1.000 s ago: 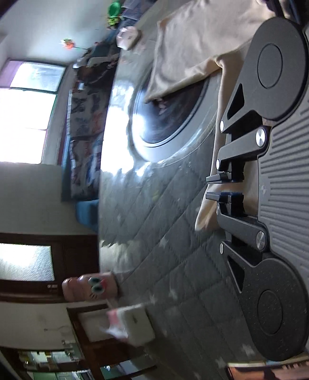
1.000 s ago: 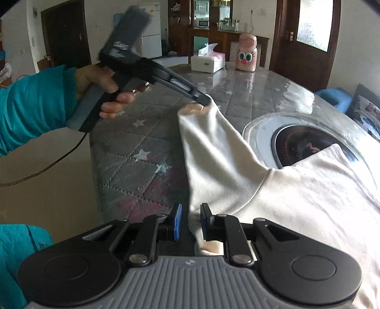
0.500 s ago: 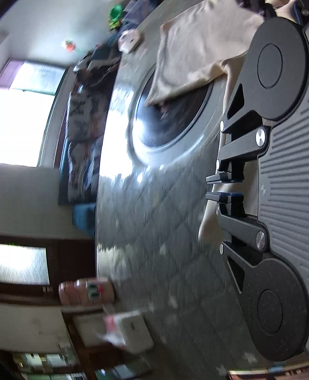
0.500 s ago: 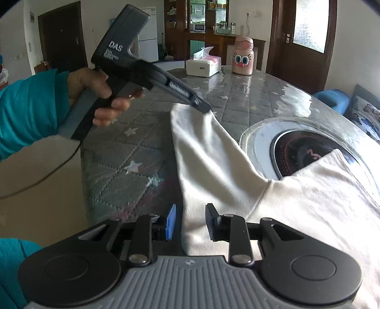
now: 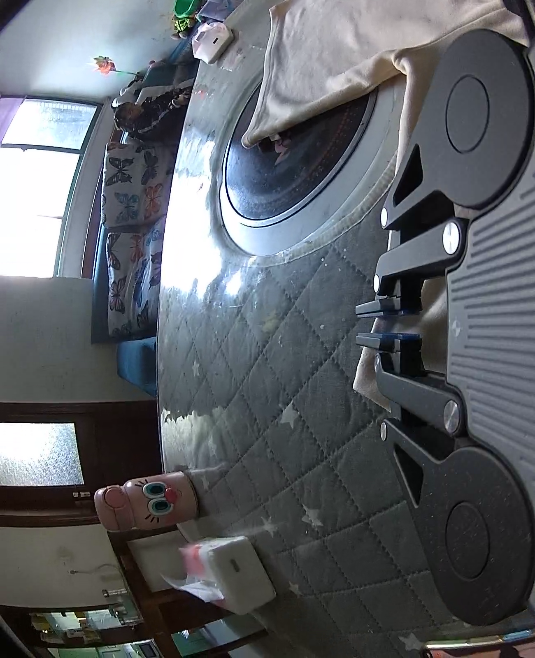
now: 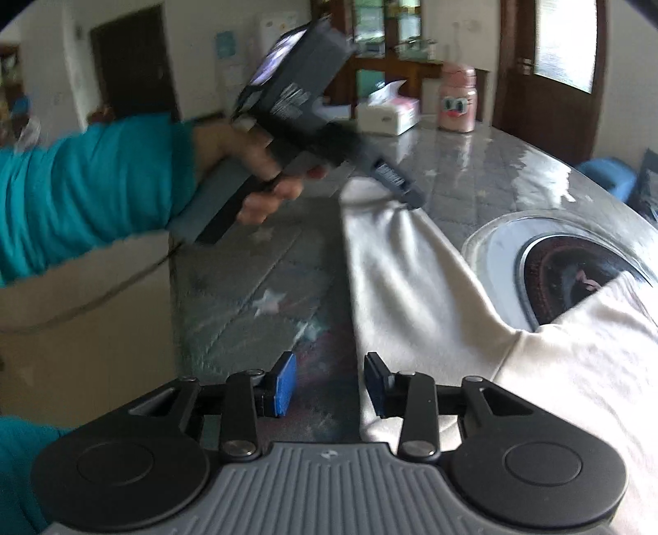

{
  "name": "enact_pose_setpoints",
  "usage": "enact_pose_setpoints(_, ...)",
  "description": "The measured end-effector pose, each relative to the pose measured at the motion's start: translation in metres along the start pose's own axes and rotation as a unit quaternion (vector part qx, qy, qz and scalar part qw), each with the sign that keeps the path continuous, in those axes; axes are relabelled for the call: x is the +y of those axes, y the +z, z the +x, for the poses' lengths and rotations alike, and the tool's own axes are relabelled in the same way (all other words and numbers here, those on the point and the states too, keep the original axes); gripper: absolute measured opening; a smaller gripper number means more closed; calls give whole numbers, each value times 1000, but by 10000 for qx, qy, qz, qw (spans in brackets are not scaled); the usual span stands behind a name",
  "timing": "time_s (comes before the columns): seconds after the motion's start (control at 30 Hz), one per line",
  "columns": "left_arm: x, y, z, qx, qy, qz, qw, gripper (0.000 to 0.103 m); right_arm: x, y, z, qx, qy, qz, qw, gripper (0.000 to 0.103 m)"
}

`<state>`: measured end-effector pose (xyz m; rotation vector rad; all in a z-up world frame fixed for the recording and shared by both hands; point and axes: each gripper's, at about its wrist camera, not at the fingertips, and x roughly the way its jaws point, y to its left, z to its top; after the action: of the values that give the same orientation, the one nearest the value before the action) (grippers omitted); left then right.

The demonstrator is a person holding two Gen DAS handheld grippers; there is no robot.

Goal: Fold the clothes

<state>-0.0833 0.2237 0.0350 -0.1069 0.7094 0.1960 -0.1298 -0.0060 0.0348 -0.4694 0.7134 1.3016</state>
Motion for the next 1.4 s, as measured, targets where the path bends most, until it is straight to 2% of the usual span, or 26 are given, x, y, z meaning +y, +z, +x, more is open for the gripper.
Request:
enact_pose_setpoints(0.1, -8, -1, -15, -108, -120, -80, 9998, 10, -5, 1, 4, 54, -94, 116, 9999, 37)
enact_pose_setpoints(0.17, -17, -2, -24, -144, -354, -98, 9992, 10, -3, 0, 7, 146, -53, 56, 9999, 39)
enact_pose_setpoints(0.27, -34, -11, -30, -38, -699, 0, 9975, 10, 3, -2, -1, 92, 5, -61, 9999, 39)
enact_pose_setpoints(0.37, -46, -22, -27, 116, -766, 209, 9968, 10, 2, -4, -15, -29, -96, -21, 9999, 43)
enact_pose_setpoints(0.53, -43, -30, -25, 148, -631, 195, 9977, 12, -19, -27, -57, -209, -731, 477, 9960, 44)
enact_pose_setpoints(0.63, -41, -31, -27, 173, -537, 153, 9983, 13, -39, -52, -84, -282, -1230, 950, 9875, 44)
enact_pose_setpoints(0.8, -51, -27, -36, 103, -603, 218, 9979, 14, -79, -100, -127, -373, -1977, 1938, 9602, 44)
enact_pose_setpoints(1.0, -93, -13, -47, -95, -1114, 527, 9923, 14, -106, -151, -165, -504, -2613, 2666, 9263, 44)
enact_pose_setpoints(1.17, -145, -10, -48, -90, -1780, 880, 9801, 14, -127, -187, -191, -625, -3200, 3103, 8930, 44)
enact_pose_setpoints(1.4, -219, -26, -46, 163, -2514, 1450, 9568, 14, -154, -220, -215, -607, -3854, 3434, 8543, 44)
